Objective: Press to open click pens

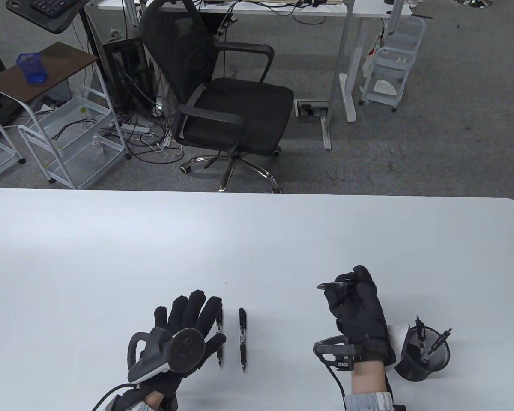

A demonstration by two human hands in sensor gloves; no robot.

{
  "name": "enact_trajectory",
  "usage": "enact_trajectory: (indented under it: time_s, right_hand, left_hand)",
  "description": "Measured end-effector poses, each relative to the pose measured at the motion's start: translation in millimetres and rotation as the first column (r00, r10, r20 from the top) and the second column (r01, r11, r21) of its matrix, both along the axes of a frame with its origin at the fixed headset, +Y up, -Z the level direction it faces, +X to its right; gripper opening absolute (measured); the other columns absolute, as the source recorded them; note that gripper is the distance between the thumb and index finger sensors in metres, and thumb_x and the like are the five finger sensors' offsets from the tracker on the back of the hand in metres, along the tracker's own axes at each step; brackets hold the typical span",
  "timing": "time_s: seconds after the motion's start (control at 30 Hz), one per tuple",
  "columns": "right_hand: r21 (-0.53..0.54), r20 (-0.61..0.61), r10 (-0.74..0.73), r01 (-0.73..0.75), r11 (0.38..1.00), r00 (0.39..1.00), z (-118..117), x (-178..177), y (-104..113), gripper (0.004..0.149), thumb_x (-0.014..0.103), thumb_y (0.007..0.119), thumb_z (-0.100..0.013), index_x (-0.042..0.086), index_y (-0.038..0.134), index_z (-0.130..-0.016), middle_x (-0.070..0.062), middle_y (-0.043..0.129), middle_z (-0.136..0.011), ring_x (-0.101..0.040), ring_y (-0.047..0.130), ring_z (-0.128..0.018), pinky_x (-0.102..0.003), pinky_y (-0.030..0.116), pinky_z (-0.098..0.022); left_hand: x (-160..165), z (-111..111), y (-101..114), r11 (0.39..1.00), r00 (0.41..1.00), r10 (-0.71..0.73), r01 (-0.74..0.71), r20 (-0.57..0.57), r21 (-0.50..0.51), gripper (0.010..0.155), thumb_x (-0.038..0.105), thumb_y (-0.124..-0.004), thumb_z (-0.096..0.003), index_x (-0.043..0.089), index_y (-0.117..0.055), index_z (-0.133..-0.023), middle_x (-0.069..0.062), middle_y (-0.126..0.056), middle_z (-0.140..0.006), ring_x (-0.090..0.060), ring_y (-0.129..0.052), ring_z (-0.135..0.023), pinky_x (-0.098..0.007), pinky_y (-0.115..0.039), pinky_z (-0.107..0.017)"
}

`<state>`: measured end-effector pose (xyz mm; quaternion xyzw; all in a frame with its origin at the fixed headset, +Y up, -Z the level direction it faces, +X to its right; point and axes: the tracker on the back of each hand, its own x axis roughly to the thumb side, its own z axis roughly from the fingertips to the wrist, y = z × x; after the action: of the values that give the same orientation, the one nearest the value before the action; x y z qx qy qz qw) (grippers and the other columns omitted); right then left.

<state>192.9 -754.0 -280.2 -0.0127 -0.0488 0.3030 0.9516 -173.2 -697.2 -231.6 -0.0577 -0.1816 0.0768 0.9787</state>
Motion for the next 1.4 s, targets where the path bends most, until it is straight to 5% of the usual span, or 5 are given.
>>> enact_trajectory:
  time_s: [0.23,0.83,1.0,1.23,1.4]
  right_hand:
    - [-0.012,-0.051,-0.003,0.002,1.0,0.999,-3.2,0.3,-9.2,0.054,0.014,0.061,-0.065,-0.004,0.041,-0.111,-0.027,0.054,-0.099,-0.047,0.08,-0.088,-0.072,0.059,-0.066]
    - [-0.265,-0.151,0.07,-0.108,0.958,0.986,-0.9,-5.4,-24.6,0.085,0.019,0.085,-0.058,-0.02,0.031,-0.111,-0.053,0.038,-0.106,-0.025,0.092,-0.076,-0.048,0.075,-0.065]
    - [-0.227,-0.164,0.059,-0.096,0.969,0.985,-1.9,-9.4,-20.7,0.055,0.018,0.086,-0.057,-0.014,0.07,-0.099,-0.052,0.04,-0.108,-0.025,0.092,-0.077,-0.049,0.074,-0.065]
    - [-0.152,-0.179,0.016,-0.044,0.987,0.984,-3.6,-13.4,-15.1,0.044,0.015,0.083,-0.059,-0.003,0.077,-0.099,-0.043,0.046,-0.113,-0.031,0.086,-0.084,-0.056,0.067,-0.068]
    - [-0.039,-0.211,-0.046,0.038,0.998,0.976,-6.0,-17.3,-10.9,0.043,0.019,0.076,-0.065,0.013,0.071,-0.107,-0.042,0.036,-0.119,-0.069,0.055,-0.095,-0.079,0.049,-0.064]
  left_hand:
    - [1.1,-0.1,-0.2,1.0,1.0,-0.011,0.011,-0.005,-0.007,0.07,0.058,-0.053,-0.0703,0.027,-0.022,-0.126,-0.022,-0.027,-0.132,-0.06,-0.04,-0.116,-0.081,-0.033,-0.076]
    - [1.3,-1.6,-0.9,1.0,1.0,-0.018,0.018,-0.012,-0.01,0.07,0.058,-0.053,-0.0703,0.027,-0.022,-0.126,-0.022,-0.026,-0.132,-0.059,-0.04,-0.116,-0.081,-0.033,-0.076]
    - [1.0,-1.7,-0.9,1.0,1.0,-0.02,0.02,-0.013,-0.008,0.07,0.058,-0.053,-0.0701,0.027,-0.023,-0.126,-0.022,-0.026,-0.132,-0.06,-0.039,-0.116,-0.081,-0.033,-0.076]
    - [1.0,-1.8,-1.2,1.0,1.0,-0.021,0.021,-0.014,-0.008,0.07,0.058,-0.053,-0.0703,0.027,-0.023,-0.126,-0.023,-0.025,-0.132,-0.06,-0.038,-0.116,-0.081,-0.033,-0.076]
    - [1.0,-1.9,-1.5,1.0,1.0,-0.026,0.025,-0.016,-0.007,0.07,0.058,-0.053,-0.0703,0.027,-0.022,-0.126,-0.022,-0.025,-0.132,-0.06,-0.038,-0.116,-0.081,-0.032,-0.076]
